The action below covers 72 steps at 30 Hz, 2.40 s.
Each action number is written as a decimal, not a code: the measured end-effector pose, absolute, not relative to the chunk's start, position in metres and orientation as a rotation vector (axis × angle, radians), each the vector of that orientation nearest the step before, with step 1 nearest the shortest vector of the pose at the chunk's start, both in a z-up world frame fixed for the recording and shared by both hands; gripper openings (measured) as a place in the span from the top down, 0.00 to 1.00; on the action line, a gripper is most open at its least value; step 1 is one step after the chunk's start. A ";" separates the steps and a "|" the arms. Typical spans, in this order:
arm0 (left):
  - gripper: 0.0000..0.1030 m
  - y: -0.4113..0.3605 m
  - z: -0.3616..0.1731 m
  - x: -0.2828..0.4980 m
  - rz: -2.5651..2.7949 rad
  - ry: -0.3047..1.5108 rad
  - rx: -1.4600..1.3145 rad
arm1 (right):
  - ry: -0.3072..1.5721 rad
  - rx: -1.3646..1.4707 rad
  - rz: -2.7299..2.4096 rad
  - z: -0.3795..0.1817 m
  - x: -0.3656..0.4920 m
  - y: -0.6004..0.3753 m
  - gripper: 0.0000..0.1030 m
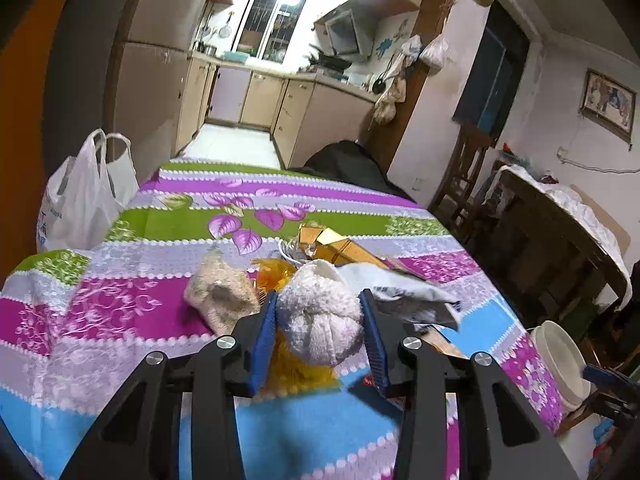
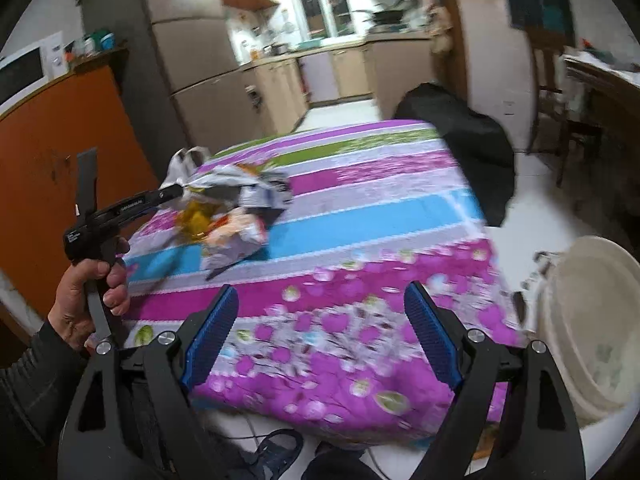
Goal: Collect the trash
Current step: 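Move both tools back to the table toward the remaining trash, then grasp the white cloth ball with the left tool while the right tool grasps the snack bag, then carry the cloth ball and red-labelled snack bag over the white basin with both tools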
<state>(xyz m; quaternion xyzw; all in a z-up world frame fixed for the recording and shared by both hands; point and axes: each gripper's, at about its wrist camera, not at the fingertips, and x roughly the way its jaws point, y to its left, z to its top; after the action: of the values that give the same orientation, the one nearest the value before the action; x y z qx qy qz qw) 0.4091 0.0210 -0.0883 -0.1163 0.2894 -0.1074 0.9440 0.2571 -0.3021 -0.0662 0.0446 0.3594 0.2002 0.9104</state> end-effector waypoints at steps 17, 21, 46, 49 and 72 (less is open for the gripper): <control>0.60 0.057 -0.087 0.333 -0.237 0.553 -0.326 | 0.881 -0.113 0.523 -0.114 0.369 -0.161 0.12; 0.60 0.060 -0.098 0.338 -0.241 0.585 -0.351 | 0.879 -0.116 0.526 -0.117 0.369 -0.160 0.28; 0.61 -0.007 -0.049 0.291 -0.358 0.460 -0.274 | 0.613 0.004 0.317 -0.026 0.260 -0.254 0.44; 0.61 -0.037 -0.033 0.292 -0.411 0.430 -0.251 | 0.580 0.018 0.242 -0.011 0.252 -0.286 0.44; 0.61 -0.388 0.003 0.335 -0.826 0.455 -0.050 | 0.597 0.127 -0.267 0.005 0.211 -0.553 0.45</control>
<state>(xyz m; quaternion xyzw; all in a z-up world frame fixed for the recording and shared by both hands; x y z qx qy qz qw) 0.3347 -0.3878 0.0034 -0.0240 0.2193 -0.3980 0.8904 0.2109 -0.5533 0.0052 0.0625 0.2930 -0.1311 0.9450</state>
